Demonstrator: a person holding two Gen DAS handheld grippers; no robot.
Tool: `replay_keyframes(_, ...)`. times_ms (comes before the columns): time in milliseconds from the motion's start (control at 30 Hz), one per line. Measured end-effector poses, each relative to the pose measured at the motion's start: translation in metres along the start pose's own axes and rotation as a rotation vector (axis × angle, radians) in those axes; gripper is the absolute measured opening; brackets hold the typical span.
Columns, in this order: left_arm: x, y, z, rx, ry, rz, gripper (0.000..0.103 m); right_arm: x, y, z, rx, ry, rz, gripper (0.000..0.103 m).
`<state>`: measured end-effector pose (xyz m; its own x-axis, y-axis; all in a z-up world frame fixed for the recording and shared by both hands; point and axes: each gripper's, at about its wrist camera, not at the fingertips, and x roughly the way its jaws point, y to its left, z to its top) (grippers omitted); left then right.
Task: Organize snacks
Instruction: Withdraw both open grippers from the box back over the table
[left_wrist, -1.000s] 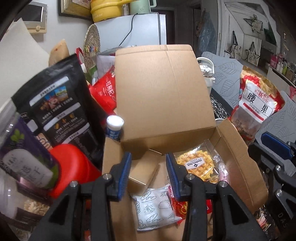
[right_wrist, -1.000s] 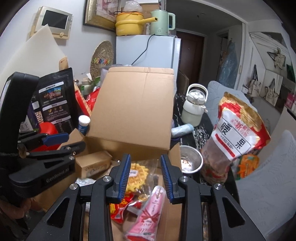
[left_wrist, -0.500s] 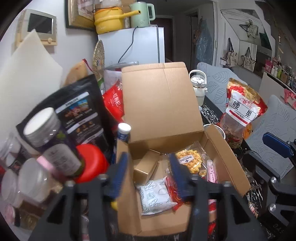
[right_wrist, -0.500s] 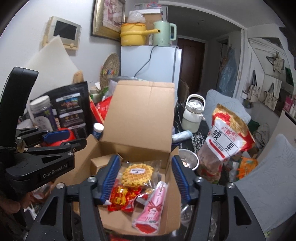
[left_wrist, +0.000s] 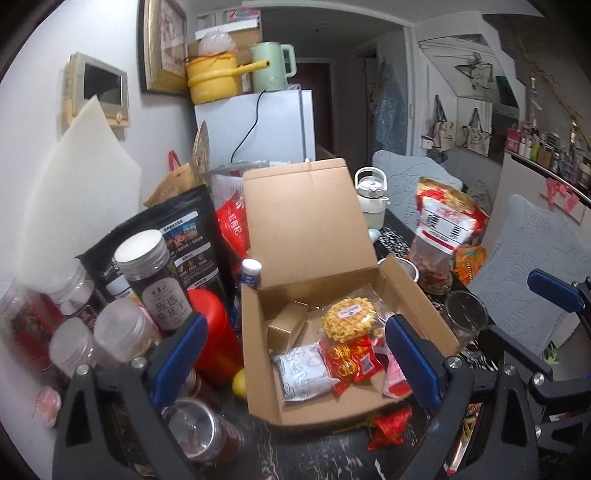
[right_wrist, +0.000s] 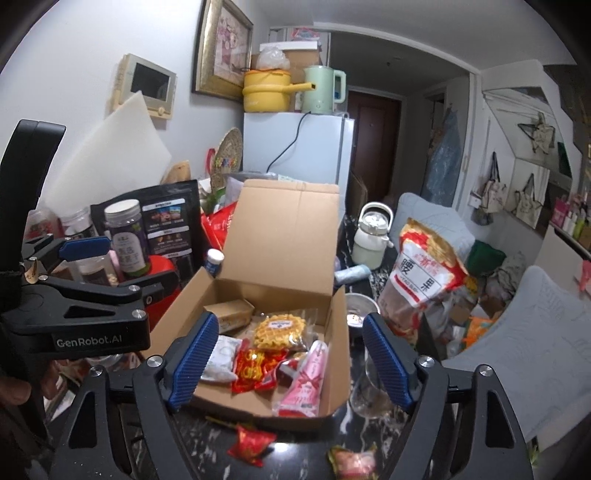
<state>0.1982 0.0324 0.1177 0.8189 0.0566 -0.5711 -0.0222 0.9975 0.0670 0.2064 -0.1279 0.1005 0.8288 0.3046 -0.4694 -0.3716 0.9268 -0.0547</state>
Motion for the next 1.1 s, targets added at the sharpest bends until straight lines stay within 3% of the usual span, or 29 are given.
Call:
replay_keyframes(467, -0.054, -0.01, -0.04, 0.052, -0.027, 0.002, 0.098, -0.072, 0.011, -0.033, 0.007, -0.027, -0.022, 0.082)
replay_keyframes(933, -0.086, -0.028, -0.087, 0.116, -0.027, -0.123, 0.098, -0.112, 0.017, -0.086, 0.032, -0.007, -0.047, 0.082)
replay_keyframes(1100, -0.09, -0.038, -0.103, 0.139, -0.031, -0.128, 0.098, -0.118, 0.014, -0.108, 0.058, -0.002, -0.078, 0.082)
